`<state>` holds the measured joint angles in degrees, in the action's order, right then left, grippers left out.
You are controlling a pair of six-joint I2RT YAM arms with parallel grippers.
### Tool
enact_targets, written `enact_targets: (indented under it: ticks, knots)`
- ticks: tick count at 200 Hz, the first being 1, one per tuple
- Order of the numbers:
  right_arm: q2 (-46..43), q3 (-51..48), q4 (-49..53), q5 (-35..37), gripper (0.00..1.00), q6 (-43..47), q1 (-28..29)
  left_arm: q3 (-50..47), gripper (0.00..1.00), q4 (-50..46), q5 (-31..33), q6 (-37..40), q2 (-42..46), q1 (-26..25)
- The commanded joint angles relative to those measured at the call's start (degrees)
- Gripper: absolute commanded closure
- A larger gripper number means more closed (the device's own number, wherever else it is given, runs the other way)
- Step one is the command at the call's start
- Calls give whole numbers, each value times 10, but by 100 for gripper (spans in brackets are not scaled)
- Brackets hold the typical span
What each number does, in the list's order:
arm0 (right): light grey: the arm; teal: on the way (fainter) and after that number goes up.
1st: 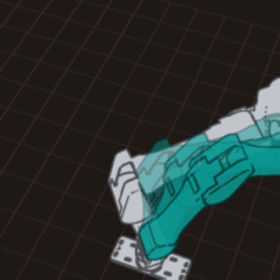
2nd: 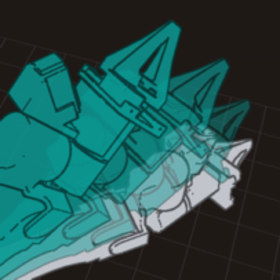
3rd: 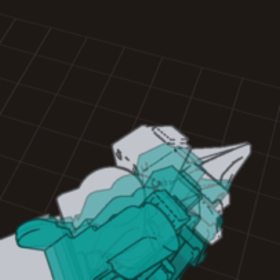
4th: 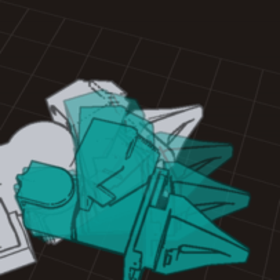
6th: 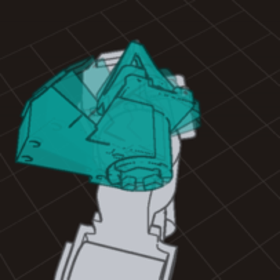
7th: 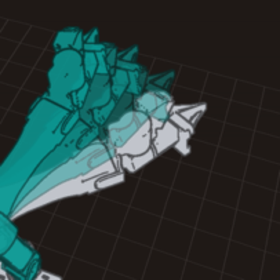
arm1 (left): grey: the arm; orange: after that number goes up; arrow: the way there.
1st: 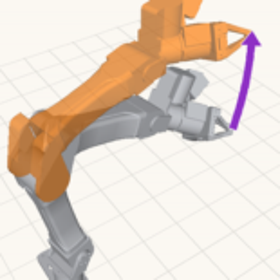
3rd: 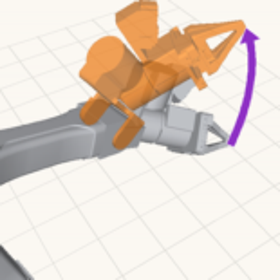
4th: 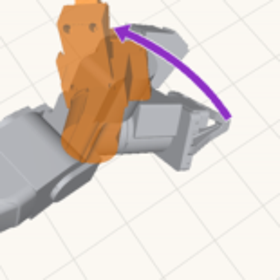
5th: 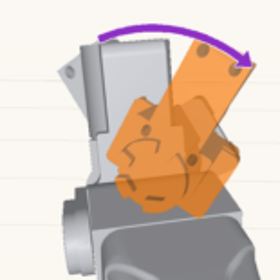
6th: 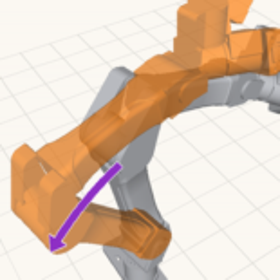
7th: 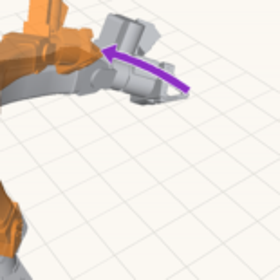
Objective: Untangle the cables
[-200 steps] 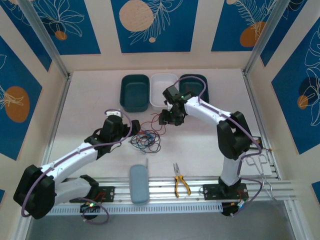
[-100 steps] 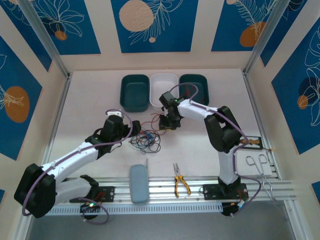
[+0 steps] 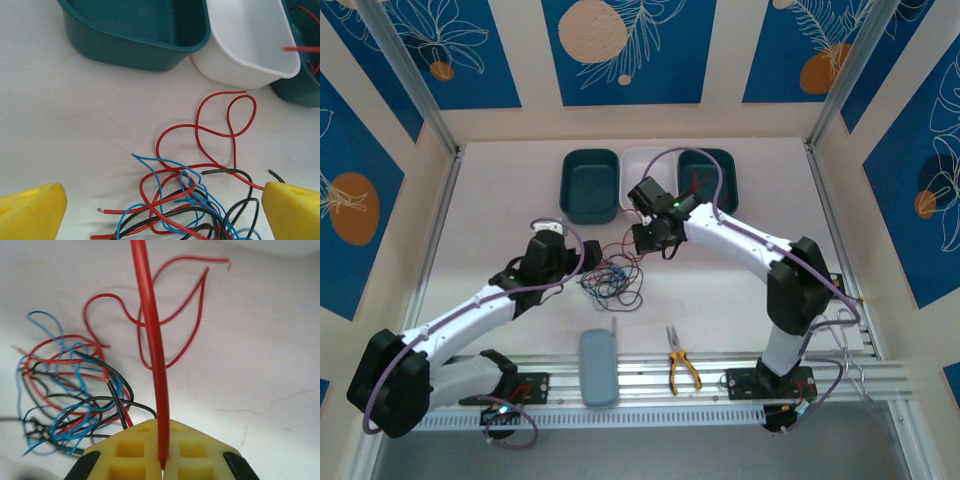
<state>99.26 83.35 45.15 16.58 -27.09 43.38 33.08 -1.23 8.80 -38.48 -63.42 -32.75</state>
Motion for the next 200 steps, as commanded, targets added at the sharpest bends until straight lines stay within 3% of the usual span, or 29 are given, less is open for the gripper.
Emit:
enact_targets:
  ticks: [1, 54, 200]
  knots:
    - [-42, 32, 37, 58, 100, 35, 23, -1, 0, 16, -11, 16, 19, 1]
    - [-108, 78, 31, 91, 100, 79, 63, 1, 0, 32, -11, 29, 27, 1]
    - [-218, 143, -67, 90, 100, 164, 64, 1, 0, 28, 2, 42, 40, 2]
